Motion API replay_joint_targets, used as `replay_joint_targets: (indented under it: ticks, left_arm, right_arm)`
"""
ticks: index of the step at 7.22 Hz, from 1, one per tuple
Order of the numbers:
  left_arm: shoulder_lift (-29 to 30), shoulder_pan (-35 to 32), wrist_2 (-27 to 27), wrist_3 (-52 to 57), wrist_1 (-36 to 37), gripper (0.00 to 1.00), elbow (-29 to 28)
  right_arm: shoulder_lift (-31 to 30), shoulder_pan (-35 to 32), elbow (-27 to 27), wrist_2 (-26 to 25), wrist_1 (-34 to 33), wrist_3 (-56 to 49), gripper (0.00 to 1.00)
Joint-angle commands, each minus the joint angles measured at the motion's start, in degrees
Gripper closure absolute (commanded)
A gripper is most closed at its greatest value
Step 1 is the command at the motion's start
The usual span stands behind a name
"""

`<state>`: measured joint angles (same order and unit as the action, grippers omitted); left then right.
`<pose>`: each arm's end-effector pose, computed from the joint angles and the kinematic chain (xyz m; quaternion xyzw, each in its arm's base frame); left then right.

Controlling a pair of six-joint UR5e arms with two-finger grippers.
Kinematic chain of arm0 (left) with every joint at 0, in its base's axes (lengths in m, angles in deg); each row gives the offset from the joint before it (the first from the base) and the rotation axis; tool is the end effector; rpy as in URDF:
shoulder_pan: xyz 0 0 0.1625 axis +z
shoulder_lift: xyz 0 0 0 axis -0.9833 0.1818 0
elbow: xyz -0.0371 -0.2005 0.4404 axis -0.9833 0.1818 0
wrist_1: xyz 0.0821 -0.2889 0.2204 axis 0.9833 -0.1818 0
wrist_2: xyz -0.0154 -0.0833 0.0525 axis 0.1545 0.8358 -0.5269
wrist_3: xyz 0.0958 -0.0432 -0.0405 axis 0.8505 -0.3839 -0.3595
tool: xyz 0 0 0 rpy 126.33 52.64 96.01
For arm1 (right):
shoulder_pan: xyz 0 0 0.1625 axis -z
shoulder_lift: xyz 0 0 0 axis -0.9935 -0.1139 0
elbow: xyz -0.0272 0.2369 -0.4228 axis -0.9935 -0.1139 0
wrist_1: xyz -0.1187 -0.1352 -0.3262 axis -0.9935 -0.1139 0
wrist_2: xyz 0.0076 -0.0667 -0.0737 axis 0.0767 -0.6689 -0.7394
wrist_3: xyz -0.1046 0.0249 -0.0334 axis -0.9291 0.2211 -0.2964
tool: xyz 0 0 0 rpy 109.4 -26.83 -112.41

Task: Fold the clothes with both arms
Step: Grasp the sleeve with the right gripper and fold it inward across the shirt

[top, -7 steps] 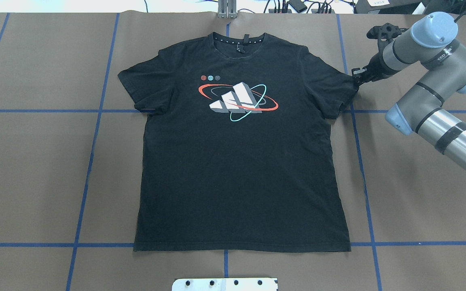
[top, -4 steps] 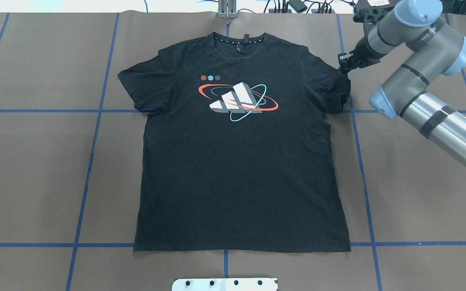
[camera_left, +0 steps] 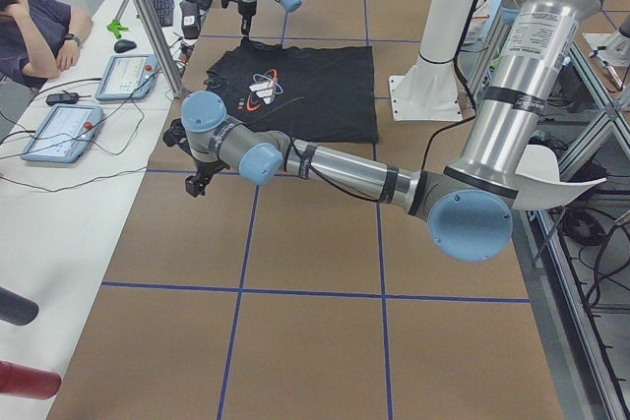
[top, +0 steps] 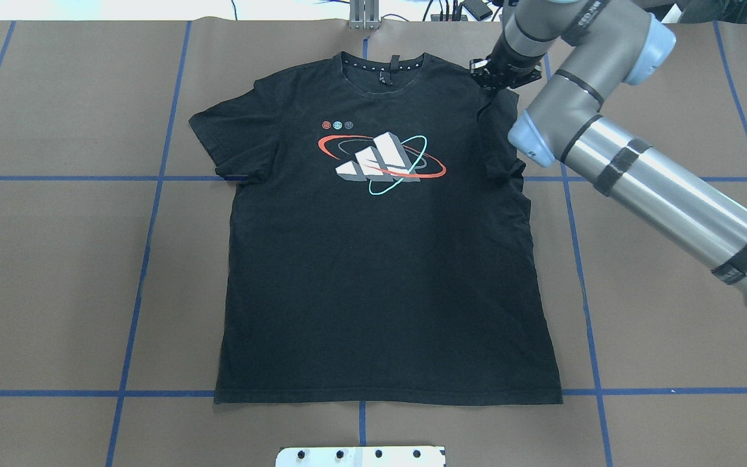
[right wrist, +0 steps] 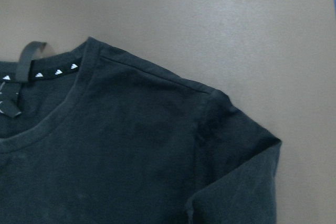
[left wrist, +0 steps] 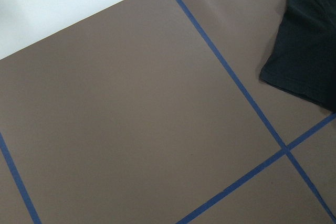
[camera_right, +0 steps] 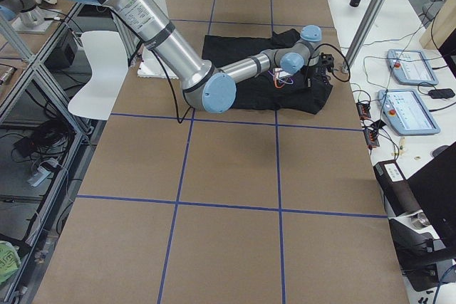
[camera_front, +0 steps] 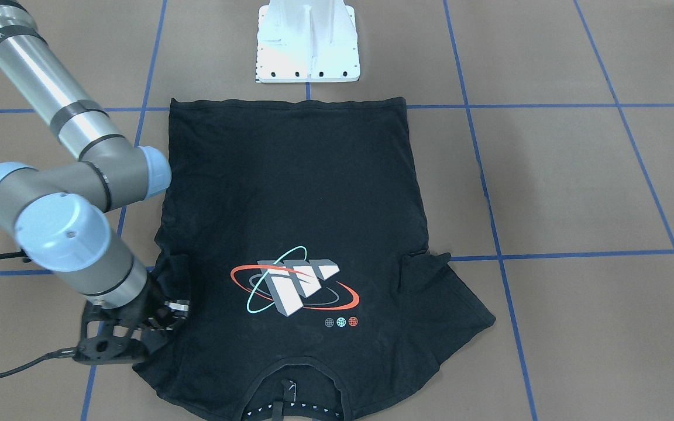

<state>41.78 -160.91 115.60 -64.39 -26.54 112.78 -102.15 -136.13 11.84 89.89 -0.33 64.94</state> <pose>0.0445 -0.6017 0.5493 0.2304 0.4250 0.1976 0.8528 -0.4376 -0.7123 0.3748 0.0923 -0.3948 0.0518 0.9127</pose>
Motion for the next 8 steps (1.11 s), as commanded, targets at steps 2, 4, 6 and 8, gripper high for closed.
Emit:
replay_joint_targets:
  ticks: [2,4,6,8]
  left_arm:
    - [-0.1,0.1,0.0,0.0,0.0,0.0,-0.5]
    - [-0.1,0.1,0.0,0.0,-0.7,0.0,-0.7]
    - [-0.1,0.0,0.0,0.0,-0.7,0.0,-1.0]
    - [-0.1,0.1,0.0,0.1,-0.7,0.0,-1.2]
  right_arm:
    - [5.6,5.3,-4.7,-5.3,0.0,3.2,1.0]
    - [6.1,5.6,-4.9,-5.5,0.0,3.2,1.0]
    - [8.0,5.6,-6.2,-5.8,0.0,4.4,1.0]
    - [9.4,5.8,-8.4,-6.5,0.0,4.6,1.0]
